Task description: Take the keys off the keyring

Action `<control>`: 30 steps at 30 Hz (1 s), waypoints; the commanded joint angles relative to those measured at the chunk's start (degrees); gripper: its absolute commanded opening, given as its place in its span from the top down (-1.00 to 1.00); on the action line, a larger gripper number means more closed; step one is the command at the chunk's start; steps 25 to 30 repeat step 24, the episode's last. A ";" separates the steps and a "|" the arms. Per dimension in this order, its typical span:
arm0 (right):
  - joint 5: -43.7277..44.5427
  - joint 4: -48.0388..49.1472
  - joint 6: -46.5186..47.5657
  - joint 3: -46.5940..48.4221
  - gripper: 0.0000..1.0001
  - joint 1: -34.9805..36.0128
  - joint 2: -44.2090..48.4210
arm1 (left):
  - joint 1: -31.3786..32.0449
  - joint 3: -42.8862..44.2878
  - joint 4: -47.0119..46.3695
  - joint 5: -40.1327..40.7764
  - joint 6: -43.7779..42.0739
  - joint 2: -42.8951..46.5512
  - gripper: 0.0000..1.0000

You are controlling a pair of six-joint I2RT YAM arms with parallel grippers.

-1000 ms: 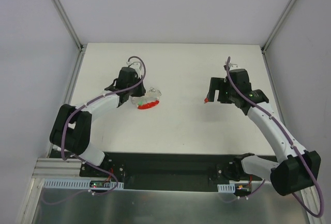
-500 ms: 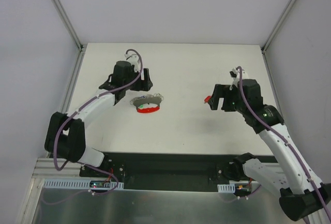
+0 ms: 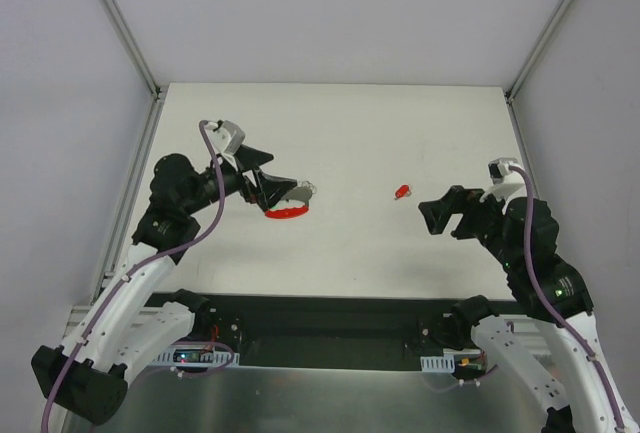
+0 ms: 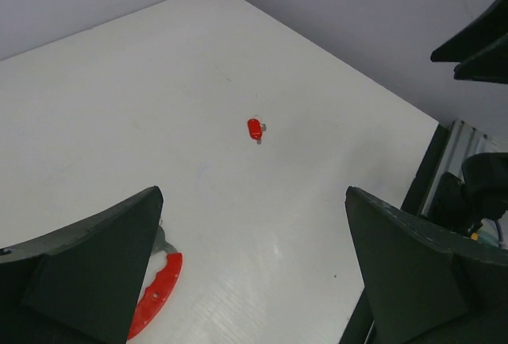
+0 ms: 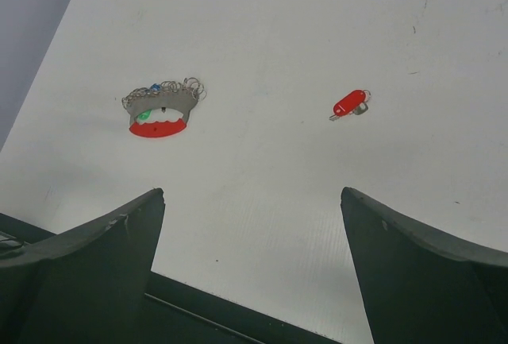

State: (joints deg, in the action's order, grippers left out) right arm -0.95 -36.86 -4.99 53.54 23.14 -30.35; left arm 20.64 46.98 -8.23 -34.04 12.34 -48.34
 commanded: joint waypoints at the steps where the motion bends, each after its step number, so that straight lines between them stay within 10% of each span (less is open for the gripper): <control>1: -0.37 -0.05 -1.51 -1.15 -0.93 0.24 1.87 | 0.36 -5.22 -5.30 -6.47 -0.91 4.03 -0.98; 30: 0.25 -1.11 -1.16 -0.89 -0.93 0.24 3.54 | 0.89 -8.84 -7.86 -7.00 -1.00 7.55 -0.98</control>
